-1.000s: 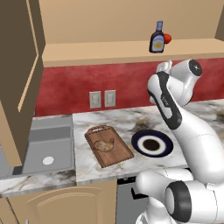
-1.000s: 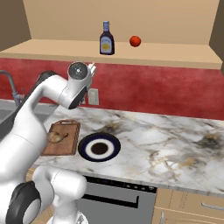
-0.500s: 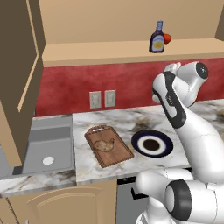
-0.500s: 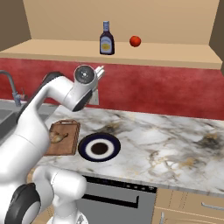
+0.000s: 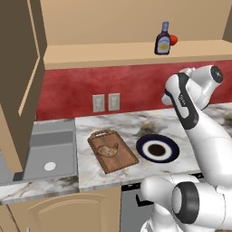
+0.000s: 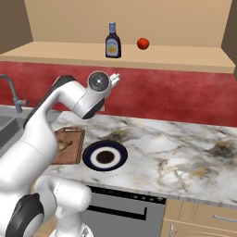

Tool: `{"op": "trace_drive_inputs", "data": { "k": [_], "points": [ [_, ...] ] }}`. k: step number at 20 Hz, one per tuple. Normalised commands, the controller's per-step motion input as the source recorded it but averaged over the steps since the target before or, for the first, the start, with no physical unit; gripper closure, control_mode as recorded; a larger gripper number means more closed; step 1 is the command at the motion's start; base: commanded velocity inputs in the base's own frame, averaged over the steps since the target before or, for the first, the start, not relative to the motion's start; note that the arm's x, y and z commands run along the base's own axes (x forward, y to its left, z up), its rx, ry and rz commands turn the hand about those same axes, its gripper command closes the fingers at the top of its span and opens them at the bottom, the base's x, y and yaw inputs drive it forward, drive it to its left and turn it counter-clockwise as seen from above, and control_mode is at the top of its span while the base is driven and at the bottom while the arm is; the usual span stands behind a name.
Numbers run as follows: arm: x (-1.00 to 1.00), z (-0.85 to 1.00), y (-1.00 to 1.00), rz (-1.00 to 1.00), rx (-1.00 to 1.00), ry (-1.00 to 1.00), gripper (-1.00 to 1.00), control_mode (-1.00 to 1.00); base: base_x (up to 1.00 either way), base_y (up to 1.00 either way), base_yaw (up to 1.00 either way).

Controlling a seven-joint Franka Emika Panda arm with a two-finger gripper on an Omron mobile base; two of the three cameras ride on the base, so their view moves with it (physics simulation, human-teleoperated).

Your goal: Pick the chicken drumstick from the plate and place it on the cutting board. Then pick the condiment bottle from the cabinet and place it next to the cutting board.

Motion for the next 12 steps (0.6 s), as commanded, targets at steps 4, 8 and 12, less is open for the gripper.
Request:
{"op": "trace_drive_inputs", "data": {
  "k": [4, 8, 12],
  "points": [
    [0.00, 0.00, -0.25, 0.00, 0.11, 0.02, -1.00, -1.00, 0.00, 0.00, 0.00],
    [0.00, 0.00, -0.25, 0.00, 0.14, 0.00, -1.00, -1.00, 0.00, 0.00, 0.00],
    [0.00, 0.00, -0.30, 0.00, 0.17, 0.00, -1.00, -1.00, 0.00, 0.00, 0.00]
  ]
}}
